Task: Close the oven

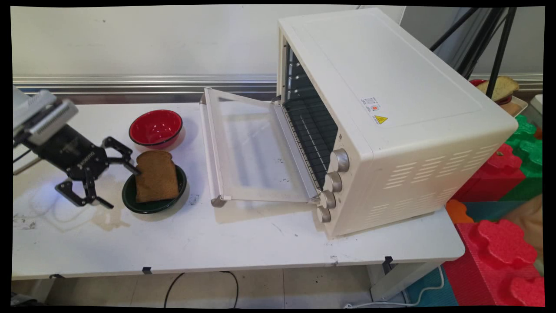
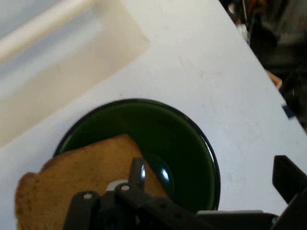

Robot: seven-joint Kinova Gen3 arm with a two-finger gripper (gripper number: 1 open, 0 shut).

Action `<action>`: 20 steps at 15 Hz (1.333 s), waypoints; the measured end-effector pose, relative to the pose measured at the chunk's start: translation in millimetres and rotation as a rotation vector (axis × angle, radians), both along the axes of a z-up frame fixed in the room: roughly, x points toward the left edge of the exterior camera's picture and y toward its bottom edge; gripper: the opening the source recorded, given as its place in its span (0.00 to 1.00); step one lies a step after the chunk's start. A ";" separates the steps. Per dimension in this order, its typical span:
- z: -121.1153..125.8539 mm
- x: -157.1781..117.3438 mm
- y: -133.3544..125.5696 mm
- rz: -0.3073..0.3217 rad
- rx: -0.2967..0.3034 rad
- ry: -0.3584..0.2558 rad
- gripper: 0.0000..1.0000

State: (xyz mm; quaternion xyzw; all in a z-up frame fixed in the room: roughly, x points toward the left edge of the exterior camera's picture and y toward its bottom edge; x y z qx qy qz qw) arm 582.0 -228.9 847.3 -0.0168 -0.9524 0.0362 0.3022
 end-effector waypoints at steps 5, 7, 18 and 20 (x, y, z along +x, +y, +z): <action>34.8 2.9 -5.9 0.159 0.064 0.114 1.00; 48.5 2.5 -8.7 0.215 0.085 0.162 1.00; 74.4 2.6 -16.1 0.386 0.138 0.265 1.00; 72.2 2.2 -20.1 0.411 0.136 0.265 1.00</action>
